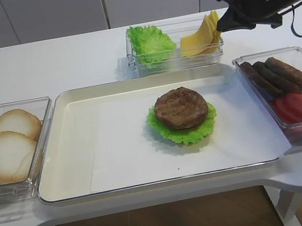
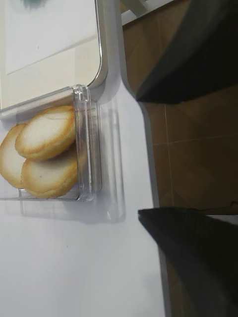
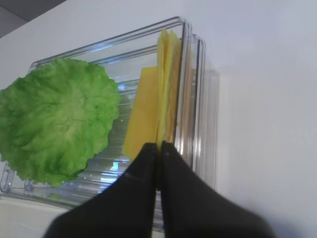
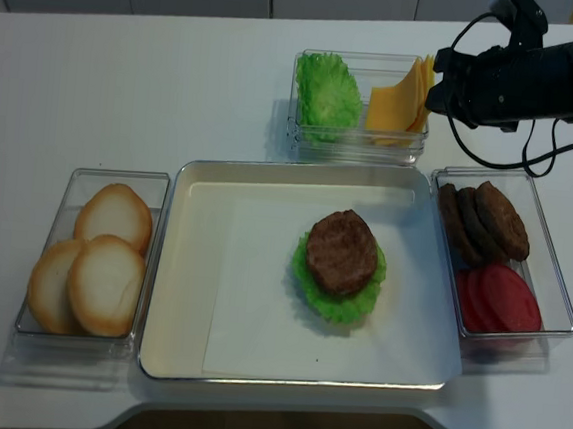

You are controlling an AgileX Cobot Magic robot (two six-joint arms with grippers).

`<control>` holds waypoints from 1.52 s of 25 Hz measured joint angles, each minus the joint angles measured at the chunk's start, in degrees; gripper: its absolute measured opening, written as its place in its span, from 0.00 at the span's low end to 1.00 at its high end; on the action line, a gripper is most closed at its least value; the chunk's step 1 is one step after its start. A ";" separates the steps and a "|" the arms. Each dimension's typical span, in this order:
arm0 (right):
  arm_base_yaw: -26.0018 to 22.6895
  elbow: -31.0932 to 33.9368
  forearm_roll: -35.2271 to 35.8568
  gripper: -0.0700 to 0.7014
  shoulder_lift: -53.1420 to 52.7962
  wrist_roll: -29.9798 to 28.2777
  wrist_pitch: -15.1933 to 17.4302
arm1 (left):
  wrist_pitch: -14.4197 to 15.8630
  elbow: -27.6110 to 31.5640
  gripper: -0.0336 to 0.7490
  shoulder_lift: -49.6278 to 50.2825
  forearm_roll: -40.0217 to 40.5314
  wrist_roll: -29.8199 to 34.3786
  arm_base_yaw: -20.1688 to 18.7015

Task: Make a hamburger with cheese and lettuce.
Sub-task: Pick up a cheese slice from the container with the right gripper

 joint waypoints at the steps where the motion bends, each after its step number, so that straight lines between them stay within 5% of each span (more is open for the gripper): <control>1: 0.00 -0.09 0.00 0.10 0.00 0.00 0.00 | 0.00 0.00 0.65 0.00 0.00 0.00 0.00; 38: 0.00 -0.09 2.44 0.10 -1.06 -1.39 0.01 | 0.00 0.00 0.65 0.00 0.00 0.00 0.00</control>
